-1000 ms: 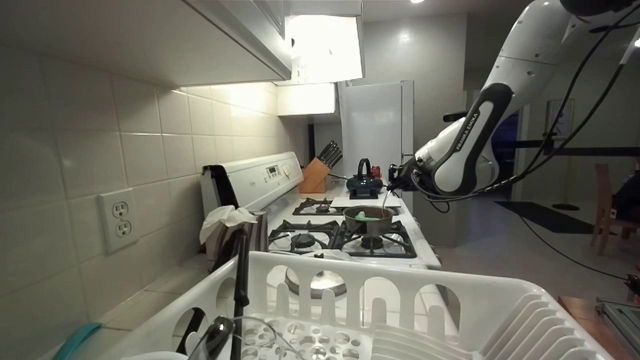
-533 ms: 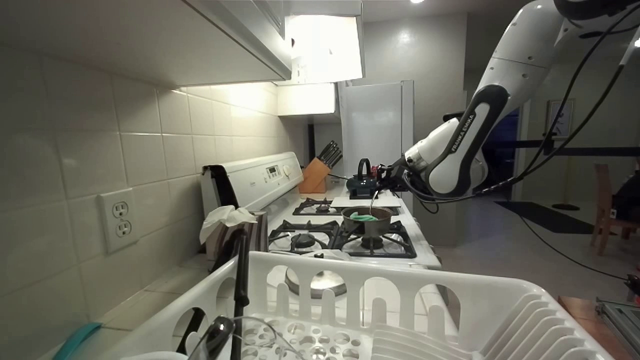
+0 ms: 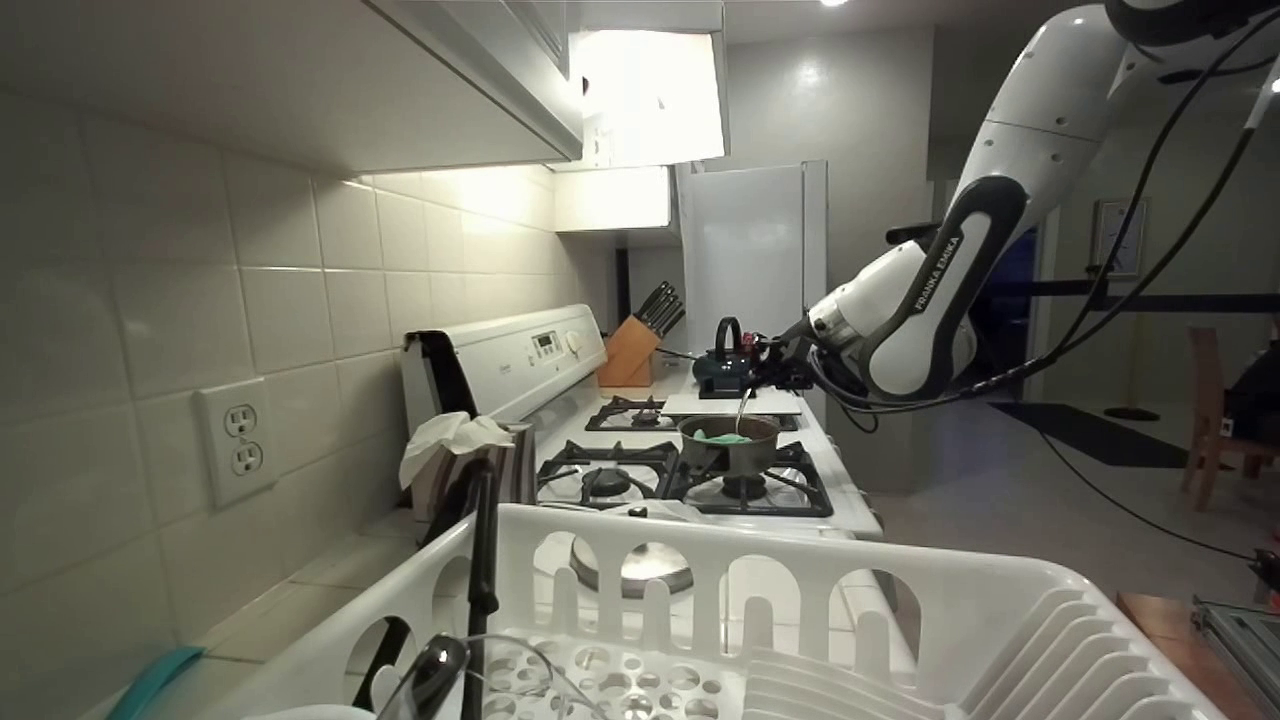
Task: Use the fork to remove the green cloth from the pot, put the green cloth in the white drying rack and put the fork back in the pot
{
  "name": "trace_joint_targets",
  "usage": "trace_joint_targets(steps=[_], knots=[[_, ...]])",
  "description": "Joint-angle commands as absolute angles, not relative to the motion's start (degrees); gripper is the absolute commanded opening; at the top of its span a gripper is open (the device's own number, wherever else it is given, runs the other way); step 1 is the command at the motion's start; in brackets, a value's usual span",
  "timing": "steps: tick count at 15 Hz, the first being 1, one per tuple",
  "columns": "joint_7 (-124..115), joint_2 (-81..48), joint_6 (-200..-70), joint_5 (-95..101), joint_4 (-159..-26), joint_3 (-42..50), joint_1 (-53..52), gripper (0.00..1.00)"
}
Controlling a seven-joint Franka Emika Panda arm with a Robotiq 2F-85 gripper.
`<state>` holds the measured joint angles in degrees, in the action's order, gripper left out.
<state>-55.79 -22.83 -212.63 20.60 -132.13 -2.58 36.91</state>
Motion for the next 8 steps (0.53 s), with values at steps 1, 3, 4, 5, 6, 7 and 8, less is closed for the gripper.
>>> trace_joint_targets(steps=[1, 3, 4, 5, 6, 7, 8], knots=[[-55.14, -26.3, -217.75, 25.2, -129.9, -3.8, 38.38, 0.01], [-54.74, -27.43, -220.47, 26.08, -129.24, -3.81, 38.34, 0.01], [-55.15, -27.97, -221.39, 26.76, -128.88, -4.04, 38.56, 0.01], [-55.95, -28.7, -222.72, 27.64, -128.47, -4.38, 38.99, 0.01], [-56.5, -29.2, -224.28, 28.56, -128.17, -4.62, 39.39, 0.01], [-57.38, -29.84, -225.28, 29.71, -127.63, -4.99, 39.92, 0.01], [-57.9, -29.98, -226.16, 30.59, -127.59, -5.17, 40.28, 0.01]])
